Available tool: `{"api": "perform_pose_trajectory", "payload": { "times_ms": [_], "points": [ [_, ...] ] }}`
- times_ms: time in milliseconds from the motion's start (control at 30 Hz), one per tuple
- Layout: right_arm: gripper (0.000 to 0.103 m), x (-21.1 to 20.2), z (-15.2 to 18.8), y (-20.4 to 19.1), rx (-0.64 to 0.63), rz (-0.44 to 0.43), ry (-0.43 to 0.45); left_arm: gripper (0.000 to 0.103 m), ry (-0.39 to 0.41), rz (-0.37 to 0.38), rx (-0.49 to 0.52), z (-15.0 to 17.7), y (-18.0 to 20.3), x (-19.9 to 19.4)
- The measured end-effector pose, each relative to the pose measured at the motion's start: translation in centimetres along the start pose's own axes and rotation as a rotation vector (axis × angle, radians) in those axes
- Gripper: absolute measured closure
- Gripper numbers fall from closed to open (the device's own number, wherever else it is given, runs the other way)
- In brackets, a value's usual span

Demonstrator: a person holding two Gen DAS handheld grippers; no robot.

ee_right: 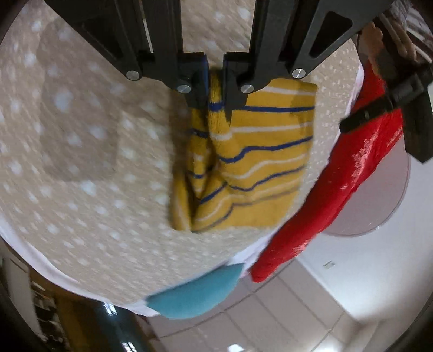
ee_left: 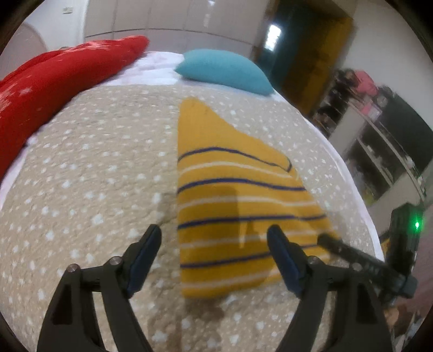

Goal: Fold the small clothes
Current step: 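Grasp the folded sweater edge with the right gripper and fold it over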

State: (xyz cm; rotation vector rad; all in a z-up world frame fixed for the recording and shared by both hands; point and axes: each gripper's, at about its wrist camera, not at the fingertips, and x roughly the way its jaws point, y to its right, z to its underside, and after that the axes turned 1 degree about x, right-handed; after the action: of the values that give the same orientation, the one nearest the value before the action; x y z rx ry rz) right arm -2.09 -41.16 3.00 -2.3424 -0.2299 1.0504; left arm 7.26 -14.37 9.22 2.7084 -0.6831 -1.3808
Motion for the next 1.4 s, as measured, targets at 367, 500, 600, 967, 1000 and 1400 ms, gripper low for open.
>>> {"api": "perform_pose_trajectory", "payload": {
  "times_ms": [367,500,600,967,1000,1400],
  "points": [
    [0.075,1.2,1.7,2.4,0.027,0.015,-0.033,0.018,-0.161,-0.008,-0.081,1.7,-1.6,6.5],
    [0.075,-1.8,0.2,2.4,0.04,-0.026,0.061,0.018,-0.067,-0.043,0.012,2.0,-1.0,3.3],
    [0.075,-2.9,-1.9,1.5,0.027,-0.004,0.128,0.018,-0.018,-0.043,0.013,1.7,-1.4,1.9],
    [0.052,7.9,-8.4,-0.7,-0.082,0.269,-0.032,0.018,-0.011,-0.097,0.0,3.3,-1.9,1.4],
    [0.038,8.4,-8.6,-0.3,-0.094,0.337,-0.017,0.018,0.003,-0.107,0.01,3.7,-1.8,1.1],
    [0.07,2.5,-8.7,-4.7,-0.117,0.134,0.129,0.018,0.028,-0.124,-0.047,-2.9,-4.5,4.3]
  ]
}}
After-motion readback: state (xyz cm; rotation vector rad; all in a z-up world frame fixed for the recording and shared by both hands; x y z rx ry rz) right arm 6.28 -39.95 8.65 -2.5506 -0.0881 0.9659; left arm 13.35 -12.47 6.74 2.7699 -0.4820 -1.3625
